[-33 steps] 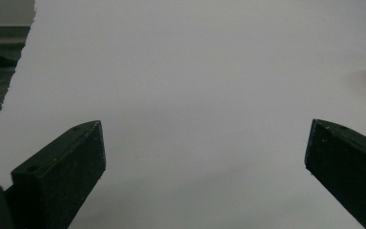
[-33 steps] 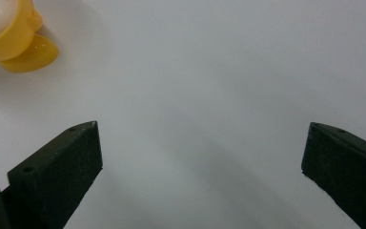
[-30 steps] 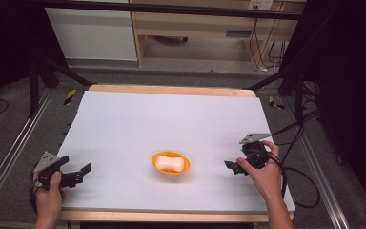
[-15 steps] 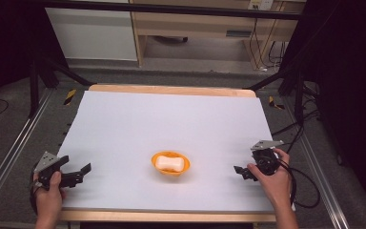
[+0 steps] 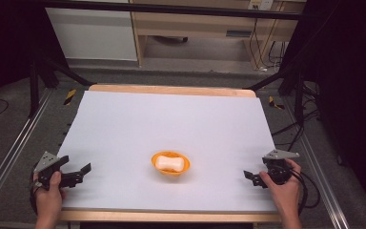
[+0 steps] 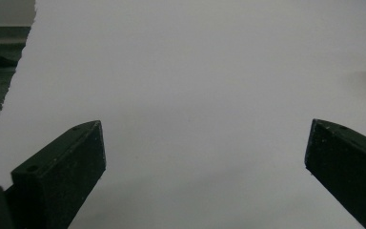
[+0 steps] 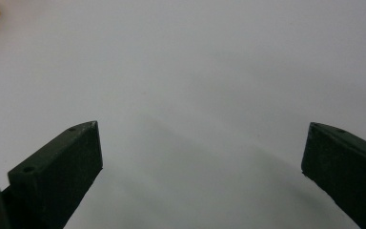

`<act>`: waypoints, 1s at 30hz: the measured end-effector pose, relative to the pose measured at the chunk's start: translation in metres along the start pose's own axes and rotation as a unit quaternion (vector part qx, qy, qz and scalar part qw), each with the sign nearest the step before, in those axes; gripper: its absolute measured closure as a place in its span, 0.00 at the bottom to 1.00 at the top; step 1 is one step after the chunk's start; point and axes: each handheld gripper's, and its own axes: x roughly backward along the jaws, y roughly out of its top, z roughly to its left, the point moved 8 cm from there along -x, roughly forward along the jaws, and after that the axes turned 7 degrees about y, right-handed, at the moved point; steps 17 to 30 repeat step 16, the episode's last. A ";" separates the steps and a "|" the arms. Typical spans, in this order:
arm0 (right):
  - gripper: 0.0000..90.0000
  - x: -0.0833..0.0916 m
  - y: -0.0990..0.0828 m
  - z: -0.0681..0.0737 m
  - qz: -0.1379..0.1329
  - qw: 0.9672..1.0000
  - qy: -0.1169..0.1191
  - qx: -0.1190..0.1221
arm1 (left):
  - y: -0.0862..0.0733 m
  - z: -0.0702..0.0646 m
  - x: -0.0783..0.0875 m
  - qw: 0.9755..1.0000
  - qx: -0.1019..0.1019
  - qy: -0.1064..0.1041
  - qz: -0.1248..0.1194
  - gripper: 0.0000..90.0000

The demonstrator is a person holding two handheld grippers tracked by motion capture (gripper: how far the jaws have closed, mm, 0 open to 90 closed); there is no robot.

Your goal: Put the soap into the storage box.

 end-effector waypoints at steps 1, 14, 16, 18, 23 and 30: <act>0.01 0.001 -0.004 -0.001 -0.007 1.000 0.003 -0.001 | 0.000 0.000 0.000 1.000 -0.001 0.000 0.000 0.00; 0.01 0.017 -0.010 0.000 -0.083 0.996 0.025 -0.010 | 0.000 0.000 0.000 1.000 0.000 -0.001 0.002 0.00; 0.01 0.017 -0.010 -0.001 -0.088 0.996 0.023 -0.012 | 0.000 0.000 -0.001 1.000 -0.002 -0.003 0.006 0.00; 0.01 0.017 -0.010 -0.001 -0.088 0.996 0.023 -0.012 | 0.000 0.000 -0.001 1.000 -0.002 -0.003 0.006 0.00; 0.01 0.017 -0.010 -0.001 -0.088 0.996 0.023 -0.012 | 0.000 0.000 -0.001 1.000 -0.002 -0.003 0.006 0.00; 0.01 0.017 -0.010 -0.001 -0.088 0.996 0.023 -0.012 | 0.000 0.000 -0.001 1.000 -0.002 -0.003 0.006 0.00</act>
